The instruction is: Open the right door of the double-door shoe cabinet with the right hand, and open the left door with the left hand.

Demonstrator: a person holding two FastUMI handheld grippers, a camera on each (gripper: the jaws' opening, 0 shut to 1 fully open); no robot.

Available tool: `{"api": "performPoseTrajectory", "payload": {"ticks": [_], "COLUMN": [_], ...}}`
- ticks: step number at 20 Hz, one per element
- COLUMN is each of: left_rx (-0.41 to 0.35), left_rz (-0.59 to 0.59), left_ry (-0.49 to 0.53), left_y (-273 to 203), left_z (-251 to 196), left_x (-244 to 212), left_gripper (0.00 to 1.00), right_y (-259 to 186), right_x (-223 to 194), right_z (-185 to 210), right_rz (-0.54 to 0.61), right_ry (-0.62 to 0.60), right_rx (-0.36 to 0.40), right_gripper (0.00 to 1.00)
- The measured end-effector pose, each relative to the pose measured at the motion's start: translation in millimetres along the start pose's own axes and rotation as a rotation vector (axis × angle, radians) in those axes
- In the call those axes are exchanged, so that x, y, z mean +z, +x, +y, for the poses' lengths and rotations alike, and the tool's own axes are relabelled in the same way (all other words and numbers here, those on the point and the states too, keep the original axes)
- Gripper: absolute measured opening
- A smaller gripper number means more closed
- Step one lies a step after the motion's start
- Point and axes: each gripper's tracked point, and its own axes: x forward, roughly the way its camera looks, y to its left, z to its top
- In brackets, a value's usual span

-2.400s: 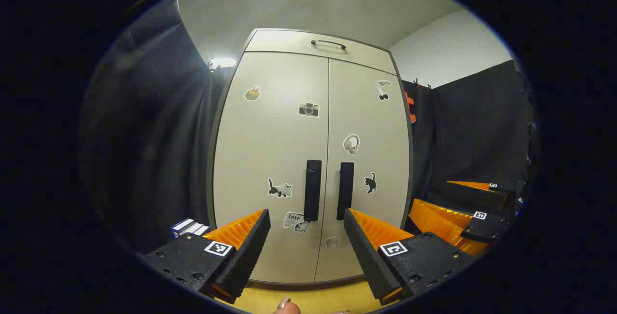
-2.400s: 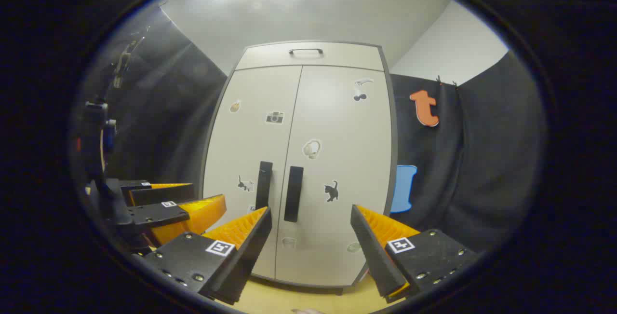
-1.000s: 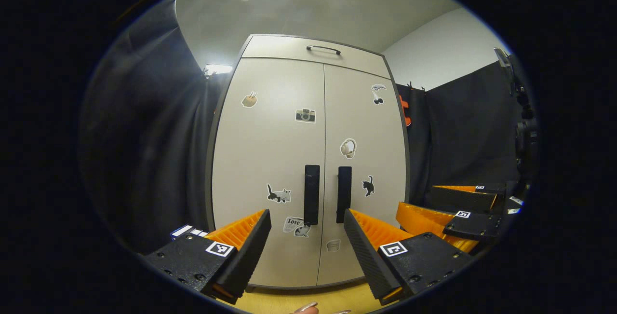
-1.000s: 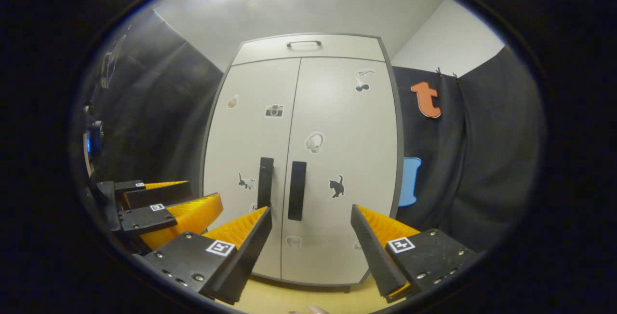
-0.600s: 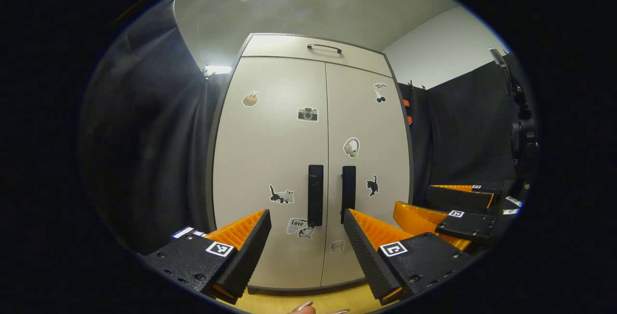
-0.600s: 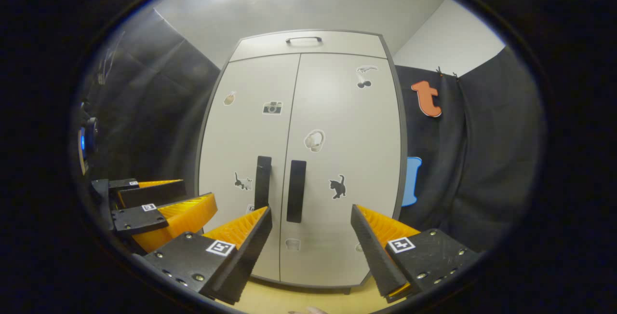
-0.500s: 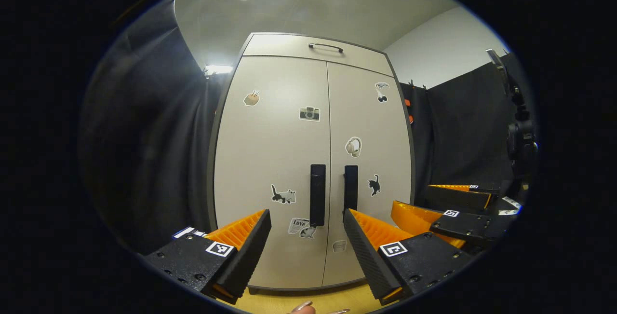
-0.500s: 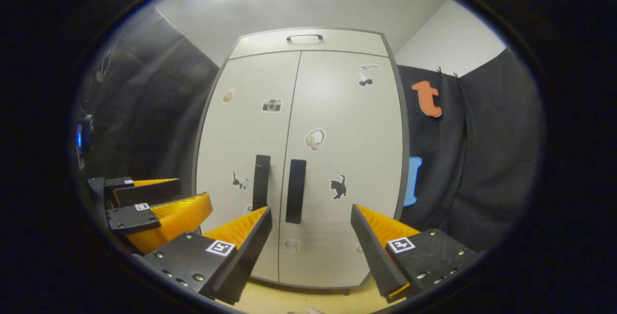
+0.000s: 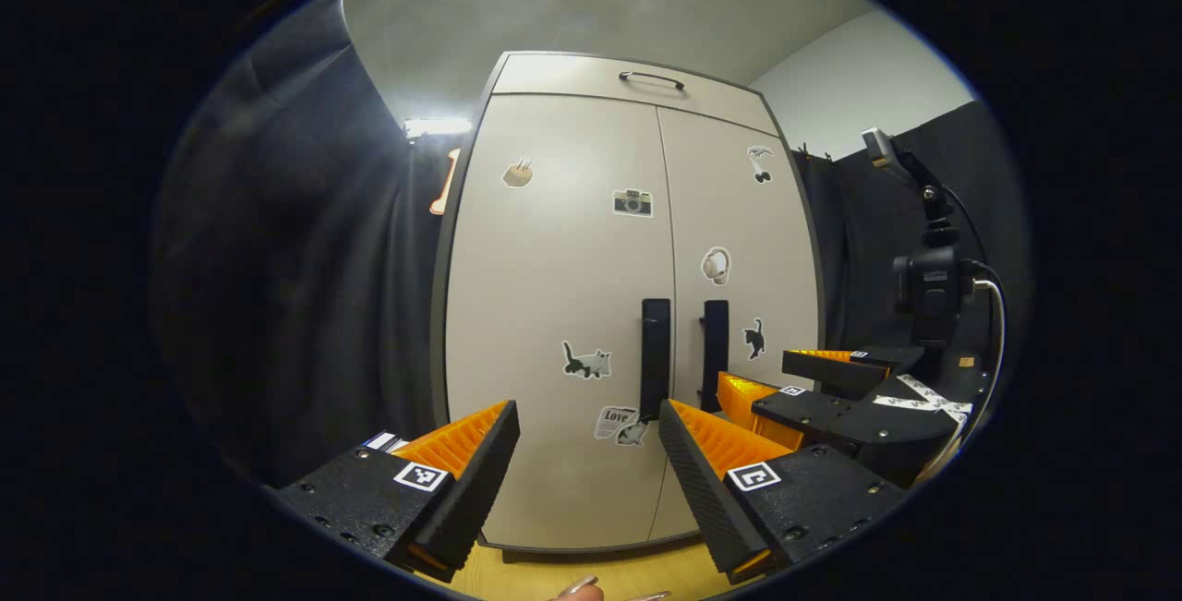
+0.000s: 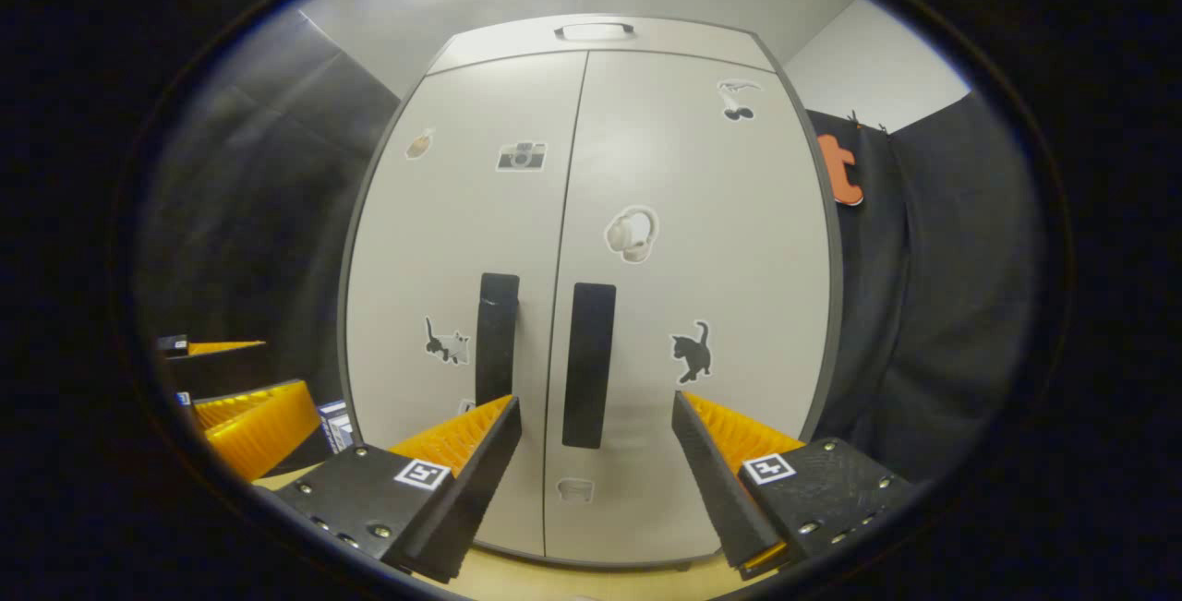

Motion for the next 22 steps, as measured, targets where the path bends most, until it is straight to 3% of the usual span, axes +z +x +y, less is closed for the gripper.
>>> {"api": "performPoseTrajectory", "payload": {"ticks": [3,6,9,11,12,14,15,17,19,22], "left_rx": [-0.008,-0.008,-0.009,-0.007,-0.005,-0.003,-0.002,0.004,0.012,0.017], "left_rz": [-0.007,-0.001,0.008,0.017,0.02,0.03,0.037,0.049,0.057,0.044], "left_ry": [-0.018,-0.007,-0.01,-0.011,-0.014,-0.022,-0.025,-0.034,-0.039,-0.057], "left_y": [2.3,5.9,9.9,11.5,12.5,13.3,13.6,14.6,14.9,15.4], "left_z": [7.9,15.2,20.8,25.2,27.9,31.5,33.7,39.0,43.2,47.9], "left_x": [-0.1,-2.2,-6.5,-10.0,-11.0,-15.2,-17.4,-22.1,-24.7,-22.1], "left_gripper": [0.94,0.94,0.94,0.94,0.94,0.94,0.94,0.94,0.94,0.94], "right_y": [24.3,44.2,54.2,62.5,63.8,66.2,68.7,67.9,74.6,68.3], "right_x": [-6.1,-11.9,-17.2,-21.3,-23.7,-27.2,-28.6,-28.2,-31.2,-29.2], "right_z": [-2.0,-4.6,-1.7,0.6,-0.7,-1.8,-0.5,3.6,3.9,4.3], "right_rz": [0.008,0.023,0.039,0.047,0.051,0.058,0.059,0.056,0.06,0.05], "right_ry": [0.008,0.008,0.02,0.02,0.015,0.006,0.007,0.017,0.02,0.012], "right_rx": [-0.03,-0.063,-0.079,-0.08,-0.093,-0.112,-0.115,-0.102,-0.12,-0.127], "right_gripper": [0.98,0.86,0.89,0.77,0.81,0.6,0.55,0.57,0.34,0.37]}}
